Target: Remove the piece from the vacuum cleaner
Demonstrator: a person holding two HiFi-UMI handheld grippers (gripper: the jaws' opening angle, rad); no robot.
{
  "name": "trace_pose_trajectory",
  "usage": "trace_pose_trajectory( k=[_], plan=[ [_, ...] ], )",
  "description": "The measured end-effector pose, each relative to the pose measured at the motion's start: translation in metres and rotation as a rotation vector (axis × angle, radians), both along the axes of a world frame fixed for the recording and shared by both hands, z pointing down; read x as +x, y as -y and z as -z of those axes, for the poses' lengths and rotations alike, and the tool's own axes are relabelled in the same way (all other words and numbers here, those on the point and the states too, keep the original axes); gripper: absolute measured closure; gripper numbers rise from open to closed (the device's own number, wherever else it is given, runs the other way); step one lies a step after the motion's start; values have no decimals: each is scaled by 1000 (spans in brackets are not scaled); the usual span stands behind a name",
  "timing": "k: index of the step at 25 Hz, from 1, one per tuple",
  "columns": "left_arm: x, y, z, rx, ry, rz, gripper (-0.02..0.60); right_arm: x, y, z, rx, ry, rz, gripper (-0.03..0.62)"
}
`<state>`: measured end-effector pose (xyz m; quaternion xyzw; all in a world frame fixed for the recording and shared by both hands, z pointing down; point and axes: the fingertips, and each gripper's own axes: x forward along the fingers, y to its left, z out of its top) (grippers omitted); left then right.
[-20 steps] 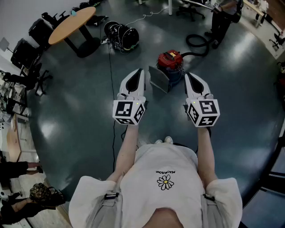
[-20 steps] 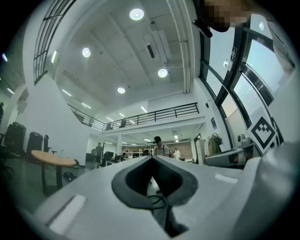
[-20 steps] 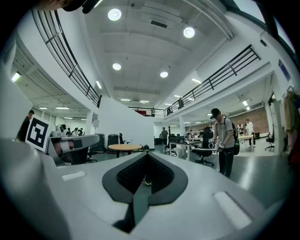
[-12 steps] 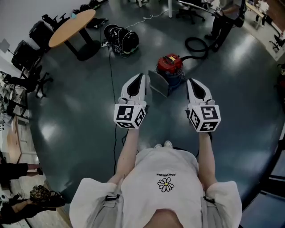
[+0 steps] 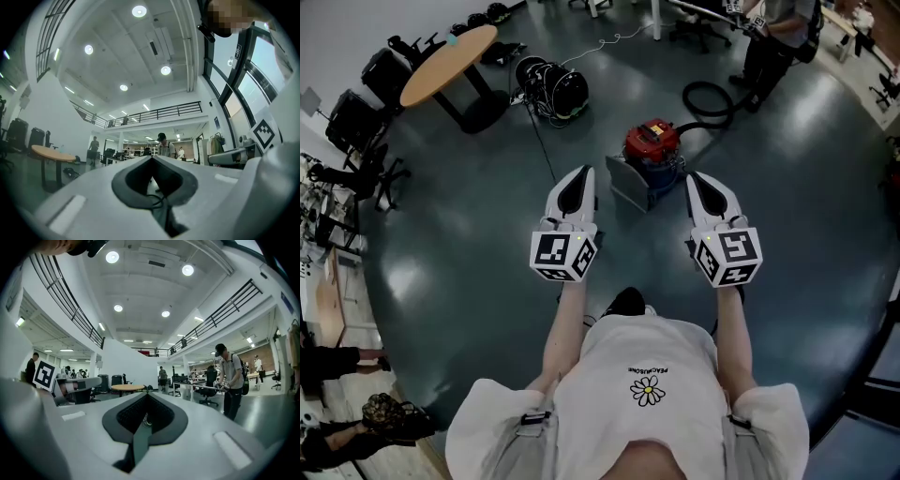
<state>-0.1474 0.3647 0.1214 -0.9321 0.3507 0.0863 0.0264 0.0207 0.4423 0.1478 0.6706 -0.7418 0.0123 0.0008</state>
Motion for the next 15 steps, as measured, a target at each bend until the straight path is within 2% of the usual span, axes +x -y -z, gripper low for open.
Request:
trace_pose_trajectory(
  k=[4, 8, 15],
  plan=[
    [11, 8, -15, -43, 1, 6, 580, 9, 6, -12, -31, -12, 9, 569],
    [22, 22, -16, -44, 2, -1, 580, 18, 18, -17, -50, -12, 15, 569],
    [45, 93, -39, -77, -6, 0, 580, 46, 77, -41, -99, -18, 1, 569]
  ],
)
